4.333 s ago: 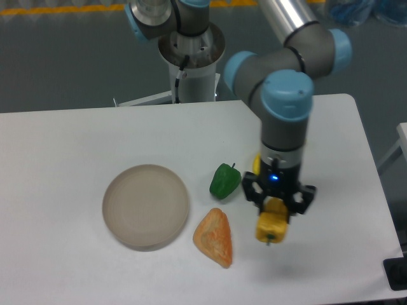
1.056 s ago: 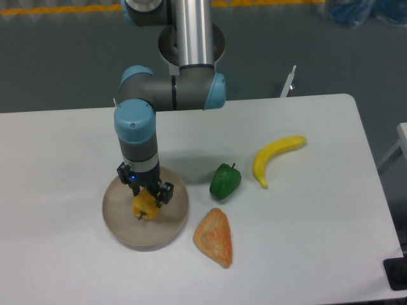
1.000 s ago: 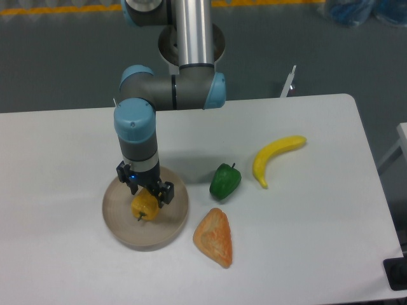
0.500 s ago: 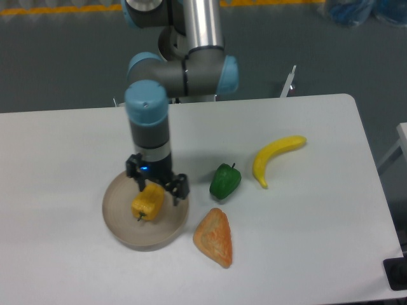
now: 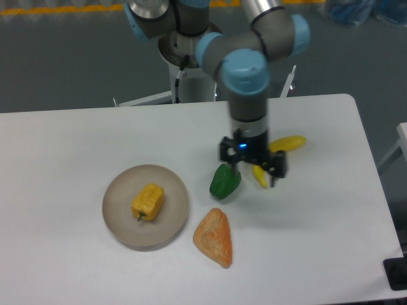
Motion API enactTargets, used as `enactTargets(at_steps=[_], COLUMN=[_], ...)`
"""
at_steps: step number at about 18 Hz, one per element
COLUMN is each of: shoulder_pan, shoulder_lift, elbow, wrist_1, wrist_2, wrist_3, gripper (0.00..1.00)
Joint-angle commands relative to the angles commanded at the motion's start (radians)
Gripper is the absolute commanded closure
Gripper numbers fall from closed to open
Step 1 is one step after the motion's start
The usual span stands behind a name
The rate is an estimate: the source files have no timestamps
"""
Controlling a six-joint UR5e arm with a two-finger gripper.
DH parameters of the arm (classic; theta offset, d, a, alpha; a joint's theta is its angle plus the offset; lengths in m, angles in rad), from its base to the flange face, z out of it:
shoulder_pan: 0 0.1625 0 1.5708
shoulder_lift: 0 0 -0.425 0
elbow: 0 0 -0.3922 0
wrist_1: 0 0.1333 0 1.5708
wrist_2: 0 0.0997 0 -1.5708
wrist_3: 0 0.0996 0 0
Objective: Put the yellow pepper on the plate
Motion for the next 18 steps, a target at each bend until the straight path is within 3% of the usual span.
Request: enactTargets(at_steps=[5,18], shoulder_pan=[0.022,0.020], shoulder_lift=[0.000,-0.011], elbow=[0.003,0.025], wrist_1=[0.002,0.008], wrist_2=[0.005,0.003], wrist_3=[0.077,0.080], gripper=[0.00,0.00])
